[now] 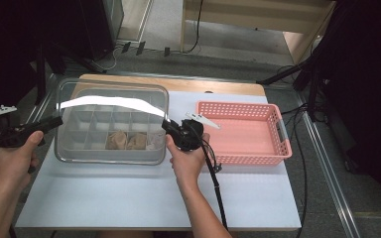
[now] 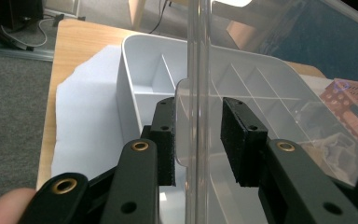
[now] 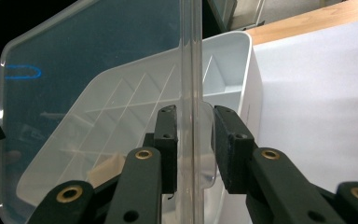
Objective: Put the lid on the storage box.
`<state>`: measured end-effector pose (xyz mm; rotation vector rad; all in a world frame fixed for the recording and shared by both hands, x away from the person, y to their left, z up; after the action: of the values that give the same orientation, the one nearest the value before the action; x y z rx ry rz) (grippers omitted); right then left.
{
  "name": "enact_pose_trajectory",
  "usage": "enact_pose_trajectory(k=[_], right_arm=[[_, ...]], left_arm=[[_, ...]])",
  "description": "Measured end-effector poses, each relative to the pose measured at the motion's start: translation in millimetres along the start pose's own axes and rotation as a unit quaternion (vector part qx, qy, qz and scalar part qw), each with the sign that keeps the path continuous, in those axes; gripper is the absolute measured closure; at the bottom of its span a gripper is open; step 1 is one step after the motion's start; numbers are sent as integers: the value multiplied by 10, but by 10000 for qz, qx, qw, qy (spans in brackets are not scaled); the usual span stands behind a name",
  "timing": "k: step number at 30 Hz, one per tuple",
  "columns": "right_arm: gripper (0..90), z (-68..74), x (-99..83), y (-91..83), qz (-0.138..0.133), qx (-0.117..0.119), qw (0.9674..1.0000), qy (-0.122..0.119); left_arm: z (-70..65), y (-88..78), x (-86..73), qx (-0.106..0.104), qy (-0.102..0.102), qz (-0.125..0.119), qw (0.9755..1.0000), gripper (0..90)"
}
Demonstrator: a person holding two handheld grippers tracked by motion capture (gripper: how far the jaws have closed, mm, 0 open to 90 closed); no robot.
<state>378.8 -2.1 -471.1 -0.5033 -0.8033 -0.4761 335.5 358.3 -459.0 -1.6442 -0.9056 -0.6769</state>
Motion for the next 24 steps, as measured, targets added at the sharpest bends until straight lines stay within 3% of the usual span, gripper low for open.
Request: enact_pose_trajectory(k=[15, 24], right_arm=[[713, -114, 231, 163, 2, -92, 9999, 94], [696, -285, 230, 371, 163, -221, 9991, 336]], left_arm=[[11, 240, 181, -67, -139, 218, 9996, 677], [89, 455, 121, -49, -216, 466, 9987, 653]])
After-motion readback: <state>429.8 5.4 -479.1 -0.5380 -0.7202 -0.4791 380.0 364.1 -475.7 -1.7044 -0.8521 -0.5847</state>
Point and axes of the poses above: each handheld gripper's, and its own axes: y roughly forward along the jaws, x roughly out of its top, z roughly to its left, the point moved 7 cm from there along y, roughly forward along the jaws, and after that the axes turned 15 degrees about x, right-handed, at the moved point
